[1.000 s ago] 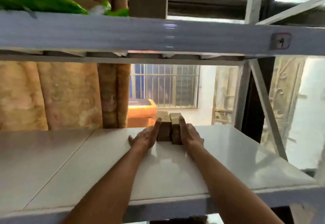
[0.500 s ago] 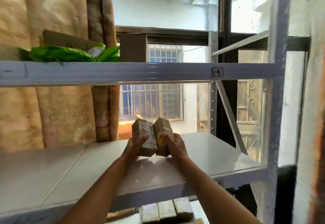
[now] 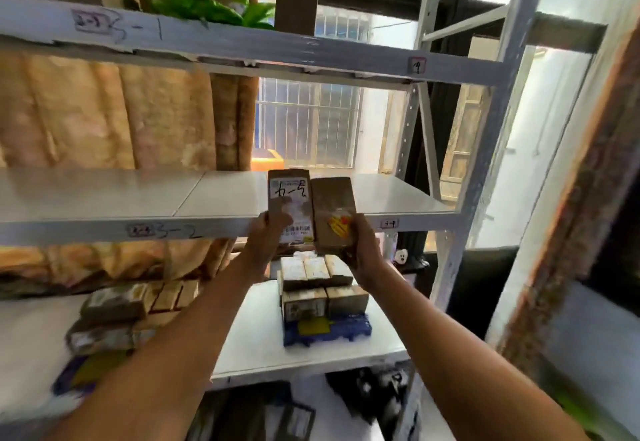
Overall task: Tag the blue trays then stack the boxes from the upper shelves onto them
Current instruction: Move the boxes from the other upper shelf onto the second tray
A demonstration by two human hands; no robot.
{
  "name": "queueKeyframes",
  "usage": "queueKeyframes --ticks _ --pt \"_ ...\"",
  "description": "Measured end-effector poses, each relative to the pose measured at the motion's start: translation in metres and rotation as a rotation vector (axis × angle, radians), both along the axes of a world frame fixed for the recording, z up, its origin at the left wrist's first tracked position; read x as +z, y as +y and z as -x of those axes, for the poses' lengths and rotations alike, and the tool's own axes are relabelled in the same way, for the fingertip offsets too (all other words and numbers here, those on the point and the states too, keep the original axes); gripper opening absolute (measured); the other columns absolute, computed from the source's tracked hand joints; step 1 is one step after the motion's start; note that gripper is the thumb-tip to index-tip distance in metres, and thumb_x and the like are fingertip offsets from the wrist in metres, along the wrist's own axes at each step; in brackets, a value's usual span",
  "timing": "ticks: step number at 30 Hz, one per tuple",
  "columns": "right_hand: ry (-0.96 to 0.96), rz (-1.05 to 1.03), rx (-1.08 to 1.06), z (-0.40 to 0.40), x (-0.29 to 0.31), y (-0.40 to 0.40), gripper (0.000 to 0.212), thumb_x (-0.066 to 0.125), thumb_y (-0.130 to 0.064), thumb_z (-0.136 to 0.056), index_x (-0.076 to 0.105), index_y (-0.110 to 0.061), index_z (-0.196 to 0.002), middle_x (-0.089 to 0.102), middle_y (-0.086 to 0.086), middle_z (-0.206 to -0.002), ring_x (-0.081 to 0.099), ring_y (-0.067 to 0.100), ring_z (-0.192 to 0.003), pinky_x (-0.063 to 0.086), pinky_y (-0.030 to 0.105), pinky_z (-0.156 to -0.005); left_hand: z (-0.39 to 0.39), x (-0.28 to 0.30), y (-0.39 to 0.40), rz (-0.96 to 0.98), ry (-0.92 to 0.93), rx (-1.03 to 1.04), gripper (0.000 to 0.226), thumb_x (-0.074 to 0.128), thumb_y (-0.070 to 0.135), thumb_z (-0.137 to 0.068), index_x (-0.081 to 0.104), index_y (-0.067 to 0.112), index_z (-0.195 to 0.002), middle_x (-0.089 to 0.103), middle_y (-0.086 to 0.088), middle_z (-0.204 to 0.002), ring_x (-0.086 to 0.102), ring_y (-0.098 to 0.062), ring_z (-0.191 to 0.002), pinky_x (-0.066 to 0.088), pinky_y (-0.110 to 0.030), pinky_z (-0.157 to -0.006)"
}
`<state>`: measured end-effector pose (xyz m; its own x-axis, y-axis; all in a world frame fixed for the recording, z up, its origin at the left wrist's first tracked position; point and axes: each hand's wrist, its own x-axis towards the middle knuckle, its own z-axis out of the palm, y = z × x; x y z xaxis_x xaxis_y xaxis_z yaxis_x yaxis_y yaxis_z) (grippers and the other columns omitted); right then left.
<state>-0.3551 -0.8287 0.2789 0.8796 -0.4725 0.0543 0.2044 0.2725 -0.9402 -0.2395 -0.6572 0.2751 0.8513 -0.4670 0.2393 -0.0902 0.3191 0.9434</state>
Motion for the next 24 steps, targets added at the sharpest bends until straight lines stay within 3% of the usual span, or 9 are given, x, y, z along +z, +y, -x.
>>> queueKeyframes --ticks 3,5,7,10,13,17,24 --pt "0.087 -0.017 -0.022 0.027 -0.021 0.006 0.035 0.055 -0.043 -0.1 0.071 -0.015 -0.111 0.075 0.019 -0.112 0.071 0.027 -0.097 0.057 0.048 -0.093 0.035 -0.027 0.019 -0.018 0.072 -0.036 0.045 0.07 0.026 -0.082 0.062 0.021 -0.126 0.076 -0.011 -0.113 0.076 -0.027 -0.098 0.062 -0.037 -0.073" --pt "0.126 -0.012 0.009 0.041 -0.03 0.007 0.033 0.057 -0.043 -0.099 0.073 -0.015 -0.108 0.076 0.015 -0.105 0.074 0.024 -0.087 0.06 0.036 -0.072 0.053 -0.045 0.028 -0.055 0.14 -0.068 0.045 0.069 0.024 -0.087 0.059 0.019 -0.13 0.073 -0.015 -0.119 0.074 -0.029 -0.104 0.061 -0.046 -0.086" --pt "0.164 0.014 0.044 0.055 -0.037 0.007 0.033 0.062 -0.045 -0.095 0.074 -0.017 -0.108 0.079 0.007 -0.098 0.076 0.018 -0.081 0.058 0.029 -0.062 0.071 -0.055 0.033 -0.067 0.169 -0.1 0.036 0.064 0.02 -0.093 0.06 0.019 -0.129 0.074 -0.014 -0.118 0.073 -0.028 -0.106 0.059 -0.046 -0.092" --pt "0.23 0.09 0.061 0.07 -0.053 -0.001 0.039 0.066 -0.049 -0.092 0.072 -0.018 -0.115 0.078 0.007 -0.103 0.075 0.022 -0.088 0.056 0.029 -0.062 0.091 -0.069 0.033 -0.103 0.211 -0.078 0.034 0.064 0.021 -0.093 0.061 0.02 -0.127 0.075 -0.013 -0.113 0.074 -0.028 -0.102 0.062 -0.041 -0.083" --pt "0.303 0.07 0.082 0.085 -0.082 -0.018 0.036 0.067 -0.044 -0.093 0.071 -0.014 -0.112 0.08 0.005 -0.095 0.077 0.02 -0.079 0.058 0.027 -0.06 0.104 -0.097 0.024 -0.122 0.327 -0.041 0.035 0.065 0.021 -0.093 0.061 0.015 -0.127 0.075 -0.016 -0.115 0.072 -0.033 -0.107 0.059 -0.048 -0.091" --pt "0.45 0.085 0.098 0.103 -0.131 -0.034 0.036 0.069 -0.043 -0.091 0.072 -0.016 -0.113 0.079 0.002 -0.094 0.069 0.018 -0.081 0.049 0.028 -0.066 0.119 -0.141 0.013 -0.312 0.426 0.103 0.032 0.068 0.037 -0.09 0.067 0.014 -0.112 0.078 -0.012 -0.105 0.073 -0.027 -0.094 0.058 -0.039 -0.081" --pt "0.529 0.045 0.125 0.076 -0.192 -0.053 0.037 0.066 -0.049 -0.095 0.069 -0.018 -0.115 0.079 0.004 -0.108 0.074 0.023 -0.1 0.054 0.031 -0.072 0.095 -0.199 0.008 -0.397 0.5 0.183 0.058 0.084 0.048 -0.075 0.059 0.019 -0.118 0.073 -0.006 -0.111 0.069 -0.024 -0.103 0.057 -0.035 -0.072"
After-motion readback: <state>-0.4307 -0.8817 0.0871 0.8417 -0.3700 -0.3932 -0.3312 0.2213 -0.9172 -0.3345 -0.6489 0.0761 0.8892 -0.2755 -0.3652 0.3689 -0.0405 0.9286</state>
